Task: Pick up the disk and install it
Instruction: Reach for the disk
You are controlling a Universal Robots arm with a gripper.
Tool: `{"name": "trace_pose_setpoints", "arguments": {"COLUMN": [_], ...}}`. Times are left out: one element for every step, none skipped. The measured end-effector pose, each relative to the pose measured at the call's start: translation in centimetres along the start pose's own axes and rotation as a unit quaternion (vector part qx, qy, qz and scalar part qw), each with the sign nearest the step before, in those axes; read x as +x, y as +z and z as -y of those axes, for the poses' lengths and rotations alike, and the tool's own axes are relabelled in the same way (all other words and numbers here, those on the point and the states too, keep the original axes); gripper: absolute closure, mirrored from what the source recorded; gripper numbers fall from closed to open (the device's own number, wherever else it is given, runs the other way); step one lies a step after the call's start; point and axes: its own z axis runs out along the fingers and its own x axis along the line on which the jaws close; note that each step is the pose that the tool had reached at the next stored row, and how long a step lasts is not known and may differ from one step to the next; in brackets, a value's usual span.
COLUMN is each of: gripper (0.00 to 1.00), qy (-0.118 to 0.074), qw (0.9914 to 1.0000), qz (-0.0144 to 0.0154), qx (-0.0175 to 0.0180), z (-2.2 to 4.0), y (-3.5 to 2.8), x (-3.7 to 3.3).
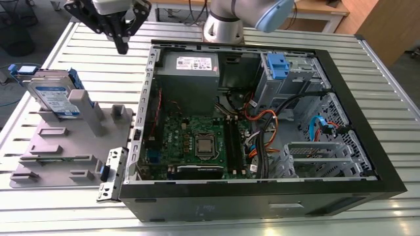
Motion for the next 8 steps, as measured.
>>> {"name": "trace_pose_setpoints", "arguments": {"gripper": [0.89,0.89,0.89,0.89,0.89,0.89,0.89,0.89], "qy": [0.0,0.0,0.0,0.0,0.0,0.0,0.0,0.0], "qw": [1.0,1.0,1.0,1.0,1.0,1.0,1.0,1.0], "qz": [0.0,0.0,0.0001,0.0001,0.0,0.0001,0.0,0.0], "qx": [0.0,0.0,-0.0001,-0.0001,0.0,0.0,0.0,0.0], "z": [0.02,0.05,0.07,0.09,0.11,0.12,0.14,0.16], "y": [0.02,0.05,0.07,0.09,0.11,0.13,0.14,0.15], "x": [0.27,0.53,0.8,1.04,1.31,1.54,1.77,2.01]}}
